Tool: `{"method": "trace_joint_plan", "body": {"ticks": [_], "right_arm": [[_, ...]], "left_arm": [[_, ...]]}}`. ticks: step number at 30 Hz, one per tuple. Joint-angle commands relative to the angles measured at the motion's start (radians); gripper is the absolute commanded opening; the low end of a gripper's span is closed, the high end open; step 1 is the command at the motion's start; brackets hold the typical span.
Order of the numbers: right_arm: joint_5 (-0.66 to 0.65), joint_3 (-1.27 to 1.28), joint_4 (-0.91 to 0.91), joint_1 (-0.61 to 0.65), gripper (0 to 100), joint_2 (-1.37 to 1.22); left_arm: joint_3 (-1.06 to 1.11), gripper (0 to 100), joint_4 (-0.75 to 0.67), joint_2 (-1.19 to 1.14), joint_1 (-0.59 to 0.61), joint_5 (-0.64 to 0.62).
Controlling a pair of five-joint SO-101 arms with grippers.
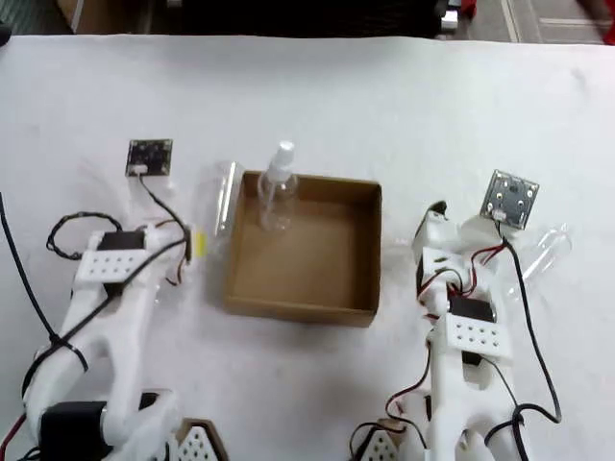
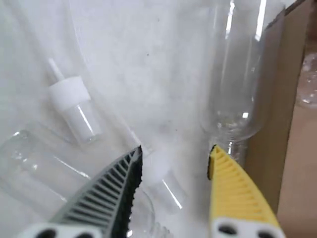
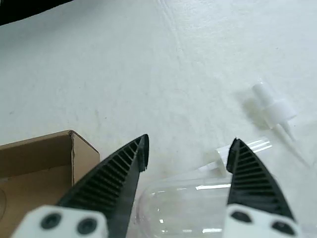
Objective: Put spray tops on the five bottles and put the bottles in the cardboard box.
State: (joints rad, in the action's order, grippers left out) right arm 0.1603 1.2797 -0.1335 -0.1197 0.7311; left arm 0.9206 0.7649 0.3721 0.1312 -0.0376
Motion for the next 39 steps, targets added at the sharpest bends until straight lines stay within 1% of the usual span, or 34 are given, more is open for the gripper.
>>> {"method": "trace_joint_plan", "body": {"ticks": [1, 4, 8, 14, 18, 20, 28, 33, 39], "right_arm": [[-0.005, -0.009, 0.015, 0.002, 23.3, -0.002], [-0.005, -0.009, 0.015, 0.004, 23.3, -0.002], [-0.005, -0.009, 0.015, 0.002, 23.3, -0.002], [-0.005, -0.009, 0.015, 0.001, 23.3, -0.002], [-0.005, -0.009, 0.015, 0.001, 23.3, -0.002], [-0.005, -0.009, 0.015, 0.001, 23.3, -0.002], [-0.005, -0.009, 0.015, -0.001, 23.3, -0.002], [-0.005, -0.009, 0.015, -0.001, 23.3, -0.002], [-0.005, -0.009, 0.015, -0.001, 23.3, -0.002]], "left_arm": [[-0.06, 21, 0.006, 0.002, -0.073, -0.017], [-0.094, 21, -0.02, -0.004, -0.082, -0.02], [-0.11, 21, -0.04, -0.005, -0.084, -0.081], [-0.118, 21, -0.048, -0.047, -0.082, -0.086], [-0.12, 20, -0.137, -0.145, -0.081, -0.089], [-0.12, 20, -0.158, -0.182, -0.084, -0.089], [-0.121, 21, -0.166, -0.189, -0.11, -0.087], [-0.11, 20, -0.224, -0.197, -0.107, -0.087], [-0.109, 20, -0.219, -0.197, -0.107, -0.087]]}}
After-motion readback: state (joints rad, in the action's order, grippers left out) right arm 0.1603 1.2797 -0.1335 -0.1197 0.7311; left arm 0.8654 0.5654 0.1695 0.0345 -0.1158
